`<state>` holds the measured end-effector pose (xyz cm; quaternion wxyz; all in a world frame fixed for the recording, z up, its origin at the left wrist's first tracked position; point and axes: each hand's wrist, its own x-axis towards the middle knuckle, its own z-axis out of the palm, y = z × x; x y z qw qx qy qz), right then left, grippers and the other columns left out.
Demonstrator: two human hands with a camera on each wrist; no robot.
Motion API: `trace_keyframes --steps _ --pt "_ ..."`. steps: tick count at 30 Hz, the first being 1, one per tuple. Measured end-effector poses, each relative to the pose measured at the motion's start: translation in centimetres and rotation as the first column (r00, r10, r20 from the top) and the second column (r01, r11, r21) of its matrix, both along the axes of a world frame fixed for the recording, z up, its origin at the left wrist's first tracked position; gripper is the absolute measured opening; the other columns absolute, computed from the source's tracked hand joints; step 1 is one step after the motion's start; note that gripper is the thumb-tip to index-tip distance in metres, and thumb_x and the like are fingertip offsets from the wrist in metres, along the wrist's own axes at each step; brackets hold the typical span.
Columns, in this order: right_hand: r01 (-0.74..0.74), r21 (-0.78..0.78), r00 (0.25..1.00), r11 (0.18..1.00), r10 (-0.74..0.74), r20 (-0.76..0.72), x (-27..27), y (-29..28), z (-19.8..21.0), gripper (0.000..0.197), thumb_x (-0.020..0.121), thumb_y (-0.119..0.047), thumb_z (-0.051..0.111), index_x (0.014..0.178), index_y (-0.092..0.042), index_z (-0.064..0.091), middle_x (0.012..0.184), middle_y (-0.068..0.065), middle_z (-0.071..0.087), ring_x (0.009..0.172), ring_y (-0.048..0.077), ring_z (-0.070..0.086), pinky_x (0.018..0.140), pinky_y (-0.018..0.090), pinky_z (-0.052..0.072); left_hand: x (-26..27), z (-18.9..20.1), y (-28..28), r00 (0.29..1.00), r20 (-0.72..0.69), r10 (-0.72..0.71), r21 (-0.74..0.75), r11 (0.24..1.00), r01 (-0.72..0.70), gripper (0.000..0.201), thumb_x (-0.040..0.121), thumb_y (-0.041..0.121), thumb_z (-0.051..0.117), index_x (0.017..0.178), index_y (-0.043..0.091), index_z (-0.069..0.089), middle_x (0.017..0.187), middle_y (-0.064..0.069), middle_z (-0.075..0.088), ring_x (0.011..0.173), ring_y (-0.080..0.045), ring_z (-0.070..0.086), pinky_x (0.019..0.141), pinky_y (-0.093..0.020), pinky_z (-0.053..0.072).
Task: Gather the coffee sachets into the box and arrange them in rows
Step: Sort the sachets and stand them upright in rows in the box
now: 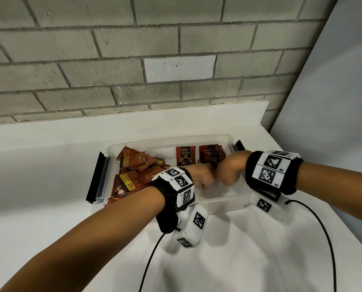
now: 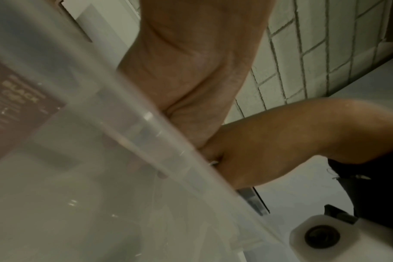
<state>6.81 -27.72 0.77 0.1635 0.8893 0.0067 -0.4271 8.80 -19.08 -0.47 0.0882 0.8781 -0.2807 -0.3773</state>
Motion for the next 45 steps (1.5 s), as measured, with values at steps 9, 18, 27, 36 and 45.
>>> trace_keyframes --steps 9,18,27,36,45 --pt "-0.003 0.051 0.993 0.999 0.009 -0.118 -0.3 0.1 0.8 0.041 0.099 -0.004 0.036 0.14 0.002 0.039 0.145 0.016 0.039 0.133 0.03 0.038 0.104 0.031 0.031 0.2 0.9 1.1 0.992 -0.127 0.019 -0.039 0.999 -0.024 0.056 0.088 -0.013 0.045 0.141 0.007 0.04 0.135 -0.018 0.048 0.1 -0.025 0.051 0.07 -0.032 0.046" --pt "-0.156 0.034 0.982 0.987 0.158 -0.106 -1.2 0.0 1.8 0.043 0.098 -0.002 0.033 0.141 -0.001 0.04 0.144 0.017 0.041 0.129 0.029 0.042 0.092 0.025 0.035 1.0 3.1 4.4 0.989 -0.132 0.073 -0.102 0.991 -0.087 0.065 0.087 -0.018 0.04 0.141 0.018 0.043 0.153 -0.004 0.028 0.134 -0.023 0.035 0.102 -0.029 0.04" --pt "-0.034 0.498 0.997 0.866 -0.004 0.074 0.1 2.2 5.0 0.026 0.092 -0.014 0.052 0.116 -0.016 0.06 0.114 0.003 0.062 0.102 0.021 0.06 0.087 0.03 0.048 2.3 8.3 13.6 0.991 0.129 0.035 -0.061 0.998 -0.027 0.033 0.093 0.018 0.054 0.125 0.024 0.055 0.123 0.003 0.055 0.11 -0.016 0.052 0.091 -0.029 0.046" --pt "0.081 0.51 0.997 0.856 -0.067 -0.045 1.6 7.7 0.5 0.058 0.09 -0.039 0.06 0.135 -0.005 0.046 0.128 0.01 0.058 0.11 0.025 0.061 0.088 0.029 0.051 1.8 7.1 18.1 0.957 0.278 -0.076 0.019 0.997 0.074 0.033 0.091 0.003 0.048 0.12 0.016 0.056 0.109 0.001 0.056 0.094 -0.015 0.051 0.072 -0.021 0.039" --pt "0.234 0.577 0.968 0.783 -0.243 -0.062 2.4 9.3 0.3 0.056 0.089 -0.03 0.064 0.135 -0.003 0.048 0.137 0.008 0.05 0.122 0.024 0.052 0.092 0.026 0.049 3.6 5.3 17.8 0.941 0.324 -0.101 -0.072 0.989 0.131 0.044 0.091 0.023 0.058 0.133 0.025 0.044 0.123 -0.004 0.046 0.115 -0.022 0.041 0.098 -0.039 0.04"
